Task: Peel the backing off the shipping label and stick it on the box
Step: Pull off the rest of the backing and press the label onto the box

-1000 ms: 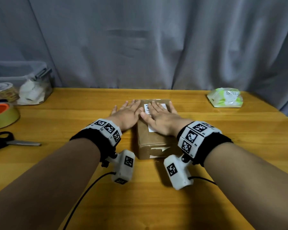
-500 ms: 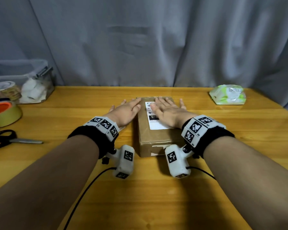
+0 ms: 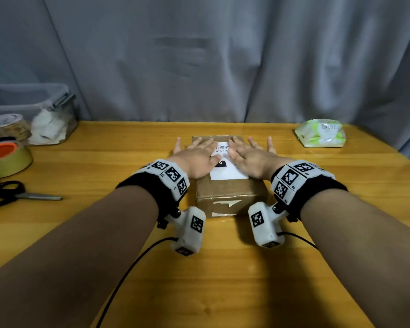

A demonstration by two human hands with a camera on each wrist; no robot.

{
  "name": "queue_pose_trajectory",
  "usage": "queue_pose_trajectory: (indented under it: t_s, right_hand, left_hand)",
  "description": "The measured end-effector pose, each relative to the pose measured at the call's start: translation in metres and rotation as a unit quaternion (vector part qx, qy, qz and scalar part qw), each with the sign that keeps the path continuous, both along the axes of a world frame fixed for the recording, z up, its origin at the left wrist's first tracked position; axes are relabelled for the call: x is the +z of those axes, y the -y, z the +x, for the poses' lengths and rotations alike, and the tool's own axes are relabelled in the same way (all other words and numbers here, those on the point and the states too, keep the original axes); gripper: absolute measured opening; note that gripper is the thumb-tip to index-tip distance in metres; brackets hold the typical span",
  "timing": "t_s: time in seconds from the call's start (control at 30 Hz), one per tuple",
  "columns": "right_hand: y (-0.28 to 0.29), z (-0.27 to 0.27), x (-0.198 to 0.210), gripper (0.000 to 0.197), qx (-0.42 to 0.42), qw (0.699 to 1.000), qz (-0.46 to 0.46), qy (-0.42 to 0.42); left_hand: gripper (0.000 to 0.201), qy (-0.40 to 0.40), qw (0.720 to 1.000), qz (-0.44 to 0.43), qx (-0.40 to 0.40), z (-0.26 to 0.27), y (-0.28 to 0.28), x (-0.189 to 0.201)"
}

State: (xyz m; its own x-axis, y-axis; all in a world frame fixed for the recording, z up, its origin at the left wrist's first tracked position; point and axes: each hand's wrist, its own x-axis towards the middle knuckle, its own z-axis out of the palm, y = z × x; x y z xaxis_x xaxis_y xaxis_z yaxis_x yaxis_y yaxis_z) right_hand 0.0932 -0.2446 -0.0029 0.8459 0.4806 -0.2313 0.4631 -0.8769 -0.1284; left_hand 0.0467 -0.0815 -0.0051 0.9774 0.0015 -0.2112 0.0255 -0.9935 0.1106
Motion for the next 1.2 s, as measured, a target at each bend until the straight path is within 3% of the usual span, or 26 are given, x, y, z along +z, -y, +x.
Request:
queue_pose_trajectory:
  t_s: [0.1,0.2,0.3,0.37,0.43,0.63,1.0,1.1,1.2]
  right_hand:
    - [0.014,0.004,0.005,0.061,-0.033,0.999,-0.031,0.017]
    - [0.017,0.002,0.006,0.06,-0.009,0.999,-0.014,0.04]
    - [0.004,-0.001,0.005,0.052,0.034,0.996,0.087,0.014]
    - [-0.003,-0.004,0.002,0.05,0.044,0.992,0.115,-0.006]
    - [-0.005,-0.004,-0.001,0.05,0.042,0.994,0.1,-0.01]
    - [0.008,-0.007,-0.002,0.052,0.034,0.998,0.035,-0.037]
    - [0.033,-0.025,0.012,0.074,-0.002,0.996,-0.026,-0.084]
    - [0.038,-0.027,0.018,0.077,-0.009,0.996,-0.026,-0.089]
    - [0.029,-0.036,0.015,0.057,-0.02,0.996,0.072,-0.049]
  left_hand:
    - [0.061,-0.004,0.999,0.035,0.031,-0.002,-0.007,0.006]
    - [0.065,0.018,0.997,0.054,0.042,-0.005,-0.008,0.013]
    - [0.057,0.05,0.998,-0.002,-0.031,-0.006,0.0,0.009]
    - [0.054,0.03,0.997,-0.051,-0.042,-0.008,0.004,0.002]
    - [0.055,0.016,0.997,-0.068,-0.025,-0.007,0.002,-0.003]
    - [0.081,-0.037,0.999,0.0,-0.035,-0.009,-0.003,0.002]
    - [0.103,-0.069,0.997,0.027,-0.009,-0.034,-0.002,0.015]
    - [0.094,-0.074,0.997,-0.008,-0.001,-0.042,-0.004,0.02]
    - [0.066,-0.034,0.997,-0.063,0.027,-0.044,0.001,0.015]
